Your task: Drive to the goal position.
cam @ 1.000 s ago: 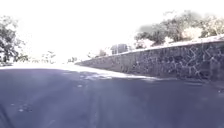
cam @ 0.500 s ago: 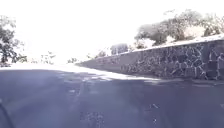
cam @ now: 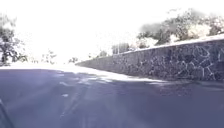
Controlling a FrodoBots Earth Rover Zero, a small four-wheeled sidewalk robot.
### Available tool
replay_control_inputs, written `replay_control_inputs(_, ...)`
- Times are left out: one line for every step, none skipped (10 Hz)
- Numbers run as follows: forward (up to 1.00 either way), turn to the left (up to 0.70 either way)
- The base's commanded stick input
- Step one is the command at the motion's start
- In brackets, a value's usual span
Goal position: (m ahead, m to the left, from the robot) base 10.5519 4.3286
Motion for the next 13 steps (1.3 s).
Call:
replay_control_inputs(0.50, 0.00)
replay_control_inputs(0.50, 0.00)
replay_control_inputs(0.50, 0.00)
replay_control_inputs(0.50, 0.00)
replay_control_inputs(0.50, 0.00)
replay_control_inputs(0.50, 0.00)
replay_control_inputs(0.50, 0.00)
replay_control_inputs(0.50, 0.00)
replay_control_inputs(0.50, 0.00)
replay_control_inputs(0.50, 0.00)
replay_control_inputs(0.50, 0.00)
replay_control_inputs(0.50, 0.00)
replay_control_inputs(0.50, 0.00)
